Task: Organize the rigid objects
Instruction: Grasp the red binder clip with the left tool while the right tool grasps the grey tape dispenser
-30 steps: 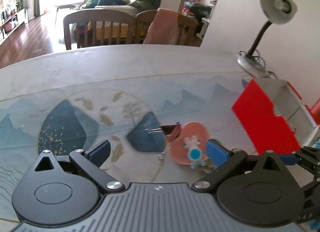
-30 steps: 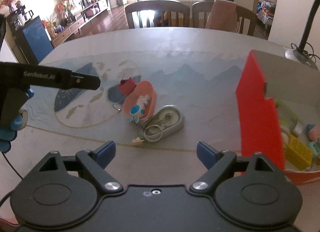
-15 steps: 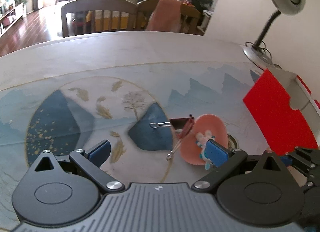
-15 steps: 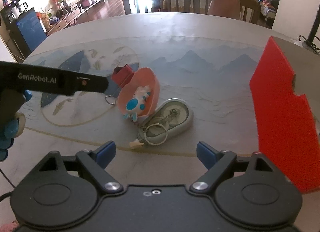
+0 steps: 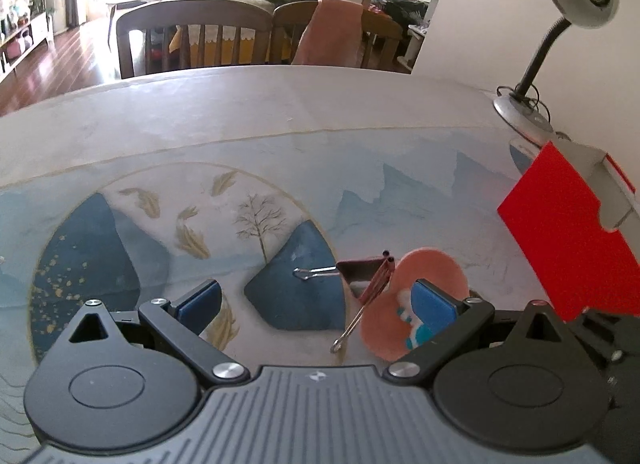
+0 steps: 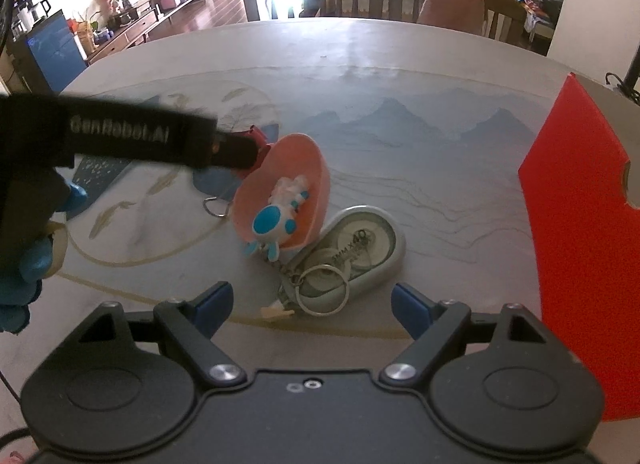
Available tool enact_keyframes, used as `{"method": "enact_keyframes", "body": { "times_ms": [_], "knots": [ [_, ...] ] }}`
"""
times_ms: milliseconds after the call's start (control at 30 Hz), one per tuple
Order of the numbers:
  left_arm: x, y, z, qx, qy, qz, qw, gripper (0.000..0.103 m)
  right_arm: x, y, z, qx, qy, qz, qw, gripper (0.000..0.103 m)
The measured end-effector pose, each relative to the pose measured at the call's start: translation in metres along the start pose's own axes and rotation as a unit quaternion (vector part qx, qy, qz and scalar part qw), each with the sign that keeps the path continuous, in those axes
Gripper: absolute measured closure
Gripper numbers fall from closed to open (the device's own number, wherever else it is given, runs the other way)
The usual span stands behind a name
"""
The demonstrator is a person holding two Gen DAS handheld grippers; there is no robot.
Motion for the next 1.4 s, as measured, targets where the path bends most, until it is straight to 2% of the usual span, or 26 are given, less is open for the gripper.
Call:
{"method": "enact_keyframes", "body": {
  "times_ms": [133, 233, 400, 567, 633, 733, 767, 833, 1000, 1067, 1400],
  "knots": [
    [0.003, 0.007, -0.002, -0.044, -0.007, 0.004, 0.9990, 0.002, 0.004, 0.000, 0.001, 0.006, -0.002, 0.001, 1.000, 0.019],
    [0.011, 0.005, -0.003, -0.092, -0.011, -0.016, 0.9956, 0.002, 0.007, -0.001, 0.000, 0.008, 0.000, -0.002, 1.000, 0.021],
    [0.018, 0.000, -0.003, -0.146, -0.015, -0.035, 0.9886, 0.016, 0.010, 0.001, 0.000, -0.002, -0.003, 0.000, 1.000, 0.021],
    [0.021, 0.002, -0.002, -0.177, -0.023, -0.041, 0.9831, 0.027, 0.013, 0.002, -0.001, -0.010, -0.011, 0.003, 1.000, 0.020],
    [0.023, 0.002, 0.000, -0.181, -0.027, -0.045, 0.9821, 0.034, 0.014, 0.002, -0.001, -0.014, -0.016, 0.006, 1.000, 0.021],
    [0.026, 0.000, 0.002, -0.184, -0.027, -0.048, 0.9813, 0.037, 0.013, 0.002, 0.001, -0.023, -0.031, 0.012, 0.999, 0.029],
    [0.025, 0.000, 0.001, -0.186, -0.027, -0.048, 0.9810, 0.046, 0.013, 0.002, 0.001, -0.024, -0.032, 0.013, 0.999, 0.032],
    [0.026, 0.000, 0.001, -0.194, -0.035, -0.049, 0.9792, 0.053, 0.012, 0.002, 0.003, -0.025, -0.034, 0.016, 0.999, 0.037],
    [0.027, 0.001, -0.003, -0.195, -0.036, -0.049, 0.9789, 0.063, 0.008, 0.000, 0.008, -0.032, -0.032, 0.022, 0.999, 0.058],
    [0.028, 0.001, -0.002, -0.191, -0.038, -0.049, 0.9797, 0.070, 0.006, -0.001, 0.010, -0.035, -0.032, 0.023, 0.999, 0.062],
    [0.022, -0.002, -0.014, -0.167, -0.027, -0.044, 0.9846, 0.072, -0.016, -0.025, 0.039, -0.024, -0.042, 0.022, 0.999, 0.064]
  ]
}}
Point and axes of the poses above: each gripper's, at about its wrist camera, not at the fingertips, and x roughly the way its jaws point, z to its right, y to its top, the point moved 10 cm from there along x, roughly the way its jaws point, and after that the axes turned 7 degrees about y, right-handed, at the moved point
